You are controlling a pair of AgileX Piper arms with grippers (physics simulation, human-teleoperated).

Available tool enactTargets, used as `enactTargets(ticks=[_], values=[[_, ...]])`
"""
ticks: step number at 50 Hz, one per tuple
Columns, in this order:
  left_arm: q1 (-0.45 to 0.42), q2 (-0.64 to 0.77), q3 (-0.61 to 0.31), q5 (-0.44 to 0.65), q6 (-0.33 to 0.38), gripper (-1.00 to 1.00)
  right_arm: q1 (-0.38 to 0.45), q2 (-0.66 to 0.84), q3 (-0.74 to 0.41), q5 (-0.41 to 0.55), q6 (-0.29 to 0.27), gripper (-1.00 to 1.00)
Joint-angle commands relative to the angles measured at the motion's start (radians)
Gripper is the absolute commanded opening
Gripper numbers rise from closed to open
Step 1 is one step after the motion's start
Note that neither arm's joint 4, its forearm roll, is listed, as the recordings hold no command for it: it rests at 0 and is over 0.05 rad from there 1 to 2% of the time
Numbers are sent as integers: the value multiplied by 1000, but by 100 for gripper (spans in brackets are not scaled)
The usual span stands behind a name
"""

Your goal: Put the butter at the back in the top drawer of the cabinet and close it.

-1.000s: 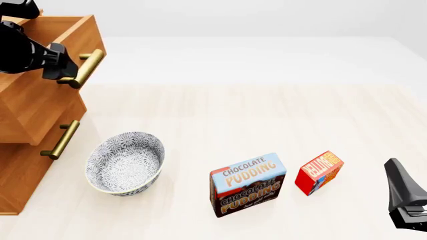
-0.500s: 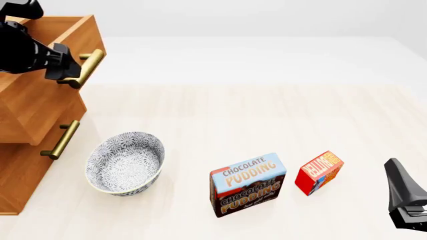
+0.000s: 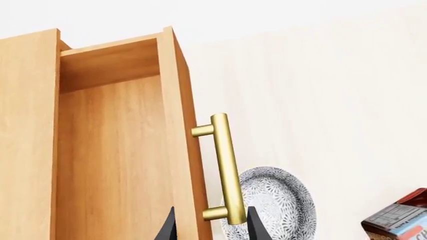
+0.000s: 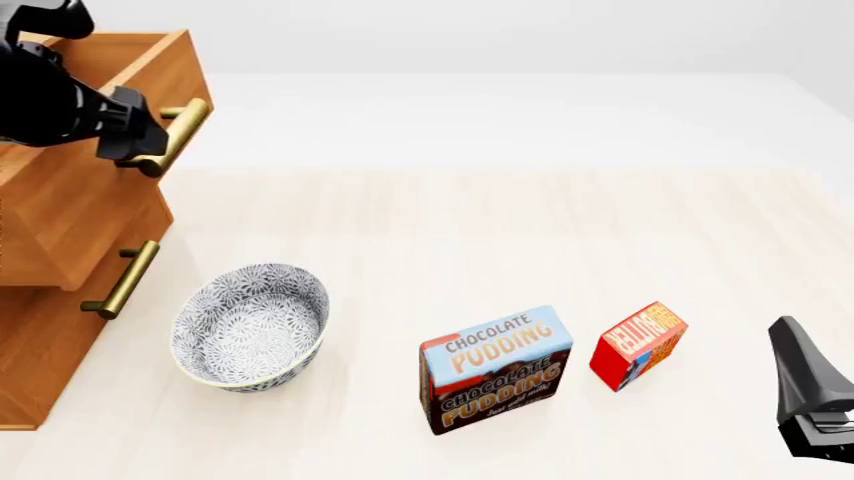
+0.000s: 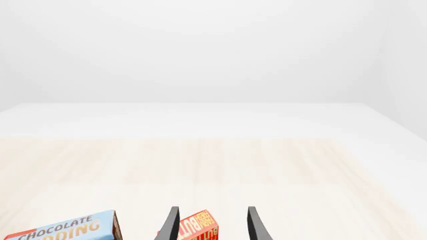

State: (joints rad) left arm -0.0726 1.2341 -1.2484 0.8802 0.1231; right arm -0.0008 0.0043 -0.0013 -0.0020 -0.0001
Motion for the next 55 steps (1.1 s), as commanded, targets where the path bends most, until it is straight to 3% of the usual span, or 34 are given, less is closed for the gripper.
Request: enactTargets(ticks=[1,55], values=[[-9,13,3,-3,2,100,0,0,0,0,0,100],[-112,70,-10,-35,-13,100,0,0,0,0,0,100]])
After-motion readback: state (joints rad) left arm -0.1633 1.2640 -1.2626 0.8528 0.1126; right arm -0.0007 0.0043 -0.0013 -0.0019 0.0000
